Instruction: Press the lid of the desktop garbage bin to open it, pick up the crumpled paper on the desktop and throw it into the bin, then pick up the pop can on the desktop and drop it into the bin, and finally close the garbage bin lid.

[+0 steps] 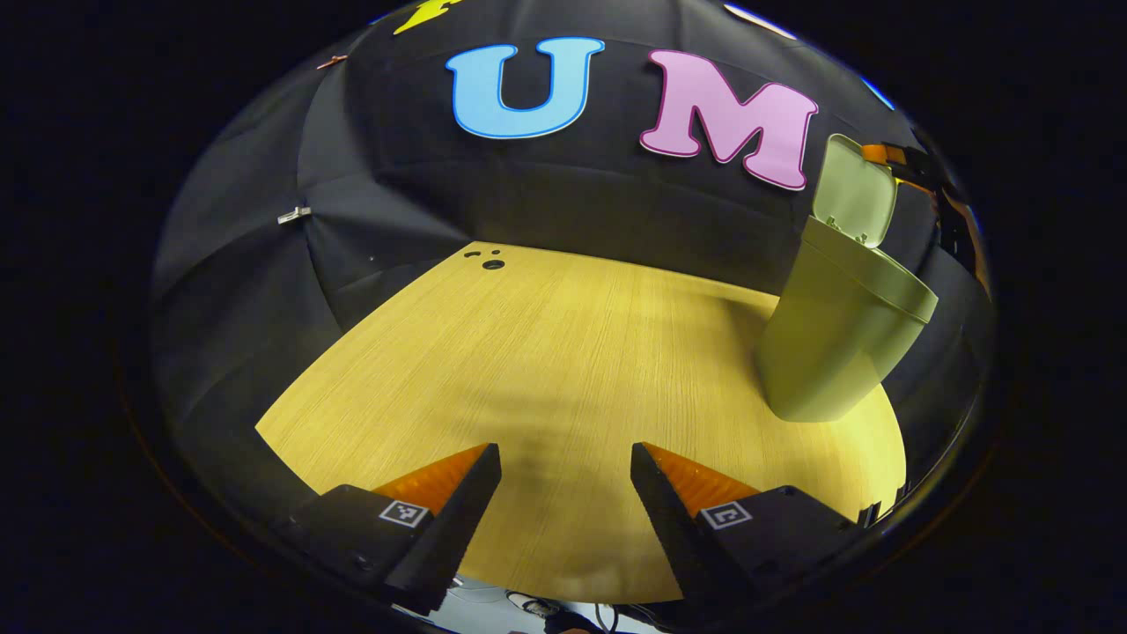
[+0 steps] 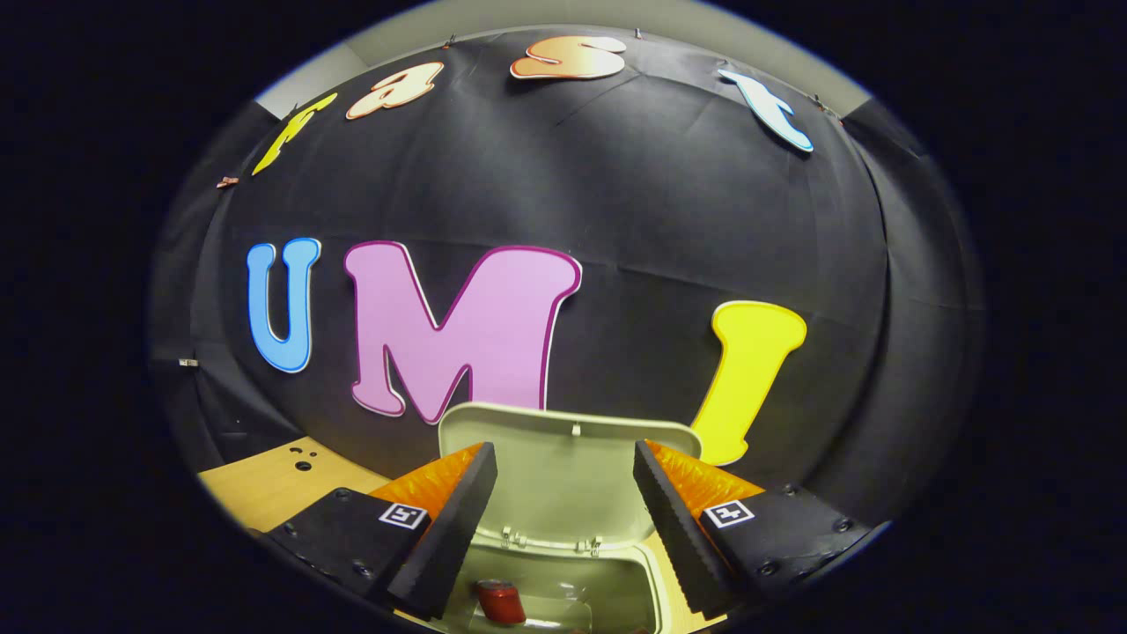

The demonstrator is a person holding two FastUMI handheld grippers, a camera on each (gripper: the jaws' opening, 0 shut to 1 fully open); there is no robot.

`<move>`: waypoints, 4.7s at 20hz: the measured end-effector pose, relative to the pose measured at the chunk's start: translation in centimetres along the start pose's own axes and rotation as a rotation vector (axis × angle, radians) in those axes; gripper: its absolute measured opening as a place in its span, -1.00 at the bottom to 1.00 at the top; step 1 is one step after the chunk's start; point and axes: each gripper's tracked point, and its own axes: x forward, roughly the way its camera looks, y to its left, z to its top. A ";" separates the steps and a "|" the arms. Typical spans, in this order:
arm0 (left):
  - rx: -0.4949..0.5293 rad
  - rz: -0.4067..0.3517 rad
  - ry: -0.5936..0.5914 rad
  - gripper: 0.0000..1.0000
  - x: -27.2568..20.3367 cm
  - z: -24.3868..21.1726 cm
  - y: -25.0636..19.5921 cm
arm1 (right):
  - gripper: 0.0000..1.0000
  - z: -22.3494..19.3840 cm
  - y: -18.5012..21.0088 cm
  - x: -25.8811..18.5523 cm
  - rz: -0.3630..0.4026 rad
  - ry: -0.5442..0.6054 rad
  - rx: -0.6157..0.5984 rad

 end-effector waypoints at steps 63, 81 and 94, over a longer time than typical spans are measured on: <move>0.103 -0.118 -0.001 0.92 0.2 -1.5 -0.2 | 1.00 -16.5 2.4 -10.8 -0.034 0.396 0.178; 0.160 -0.237 -0.095 0.92 0.4 3.5 -4.9 | 0.99 -15.5 3.5 -12.4 -0.036 0.324 0.174; 0.025 -0.163 -0.359 0.92 -9.0 10.3 0.0 | 0.98 -11.0 10.8 -22.9 0.039 0.139 0.156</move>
